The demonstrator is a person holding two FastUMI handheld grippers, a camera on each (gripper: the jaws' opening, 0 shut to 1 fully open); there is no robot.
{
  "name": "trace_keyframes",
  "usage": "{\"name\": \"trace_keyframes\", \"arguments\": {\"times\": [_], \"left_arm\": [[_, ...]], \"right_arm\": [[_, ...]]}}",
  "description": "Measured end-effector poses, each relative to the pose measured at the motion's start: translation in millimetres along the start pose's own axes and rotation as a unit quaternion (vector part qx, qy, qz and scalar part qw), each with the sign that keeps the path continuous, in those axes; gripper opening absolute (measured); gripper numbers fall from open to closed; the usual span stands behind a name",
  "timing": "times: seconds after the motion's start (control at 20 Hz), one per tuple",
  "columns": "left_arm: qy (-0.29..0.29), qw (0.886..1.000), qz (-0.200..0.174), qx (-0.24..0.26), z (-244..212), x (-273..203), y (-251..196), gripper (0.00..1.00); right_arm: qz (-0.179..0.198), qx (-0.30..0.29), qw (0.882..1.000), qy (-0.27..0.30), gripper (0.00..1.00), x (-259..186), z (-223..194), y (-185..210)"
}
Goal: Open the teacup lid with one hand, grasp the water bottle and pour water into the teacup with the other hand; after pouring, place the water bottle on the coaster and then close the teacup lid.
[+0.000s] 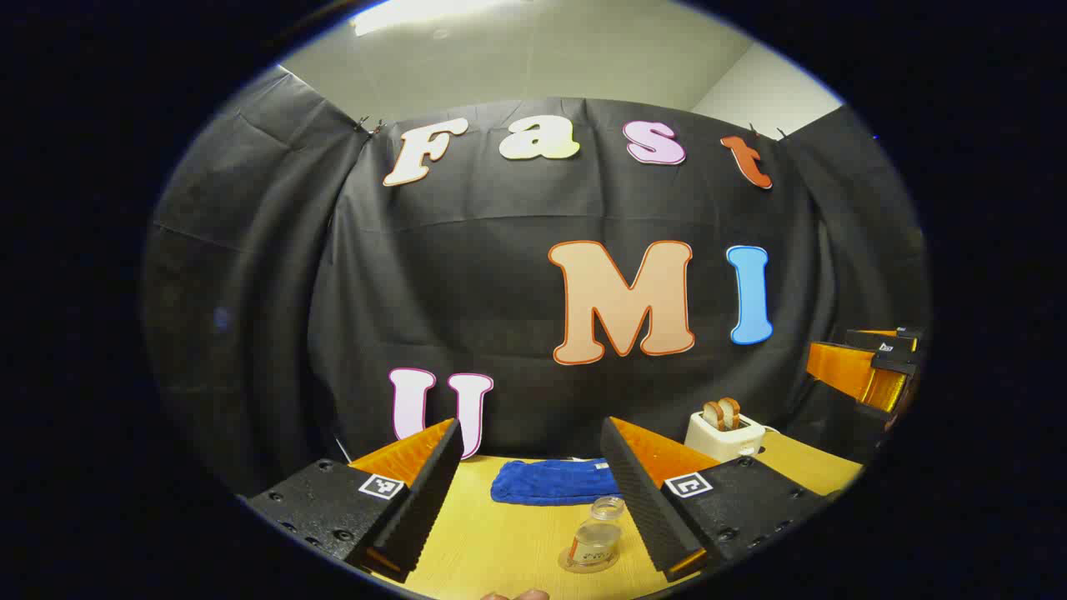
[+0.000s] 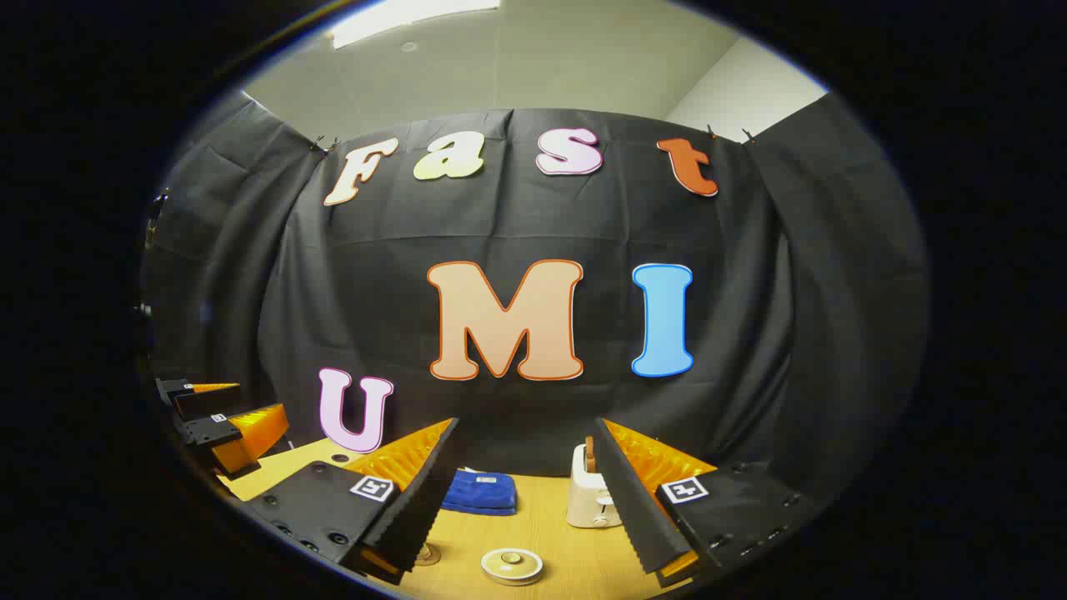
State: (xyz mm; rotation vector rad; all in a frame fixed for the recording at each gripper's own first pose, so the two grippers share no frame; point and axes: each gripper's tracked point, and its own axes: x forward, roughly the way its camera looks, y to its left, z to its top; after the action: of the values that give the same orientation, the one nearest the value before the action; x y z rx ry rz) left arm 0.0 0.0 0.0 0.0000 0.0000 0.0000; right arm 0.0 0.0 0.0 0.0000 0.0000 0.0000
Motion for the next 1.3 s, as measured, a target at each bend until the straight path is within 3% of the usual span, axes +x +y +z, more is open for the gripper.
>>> {"name": "trace_keyframes", "arguments": {"times": [0.05,0.15,0.35,0.4,0.45,0.5,0.55,1.0,1.05,1.1,1.2,1.3], "left_arm": [[0.001,1.0,0.004,0.002,-1,1,3,0.98],[0.001,1.0,0.009,0.004,0,4,5,0.97],[-0.002,1.0,0.012,0.003,1,6,5,0.97],[-0.002,1.0,0.014,0.004,-1,8,5,0.97],[-0.001,1.0,0.016,0.007,-2,10,5,0.97],[-0.001,1.0,0.018,0.009,-1,11,5,0.97],[-0.001,1.0,0.019,0.011,0,11,5,0.97],[0.002,1.0,0.031,0.004,-5,12,7,0.97],[0.002,0.999,0.032,0.003,-5,13,8,0.97],[0.003,0.999,0.034,0.004,-6,13,9,0.98],[0.004,0.999,0.037,0.004,-6,12,10,0.97],[0.001,0.999,0.04,0.004,-5,10,11,0.97]], "right_arm": [[0.0,0.002,1.0,0.002,0.99,2,-2,0],[0.008,0.002,1.0,-0.001,0.95,6,-2,0],[0.022,-0.004,1.0,-0.007,0.95,12,-3,3],[0.021,-0.006,1.0,-0.006,0.99,15,-4,4],[0.02,-0.007,1.0,-0.004,0.95,16,-5,5],[0.02,-0.006,1.0,-0.002,0.99,19,-7,5],[0.021,-0.006,1.0,0.001,0.95,21,-9,5],[0.036,-0.014,0.999,0.004,0.95,25,-15,5],[0.039,-0.013,0.999,0.003,0.99,26,-15,7],[0.04,-0.014,0.999,0.002,0.95,26,-16,7],[0.04,-0.019,0.999,0.007,0.99,27,-22,6],[0.041,-0.026,0.999,0.017,0.95,31,-35,7]]}}
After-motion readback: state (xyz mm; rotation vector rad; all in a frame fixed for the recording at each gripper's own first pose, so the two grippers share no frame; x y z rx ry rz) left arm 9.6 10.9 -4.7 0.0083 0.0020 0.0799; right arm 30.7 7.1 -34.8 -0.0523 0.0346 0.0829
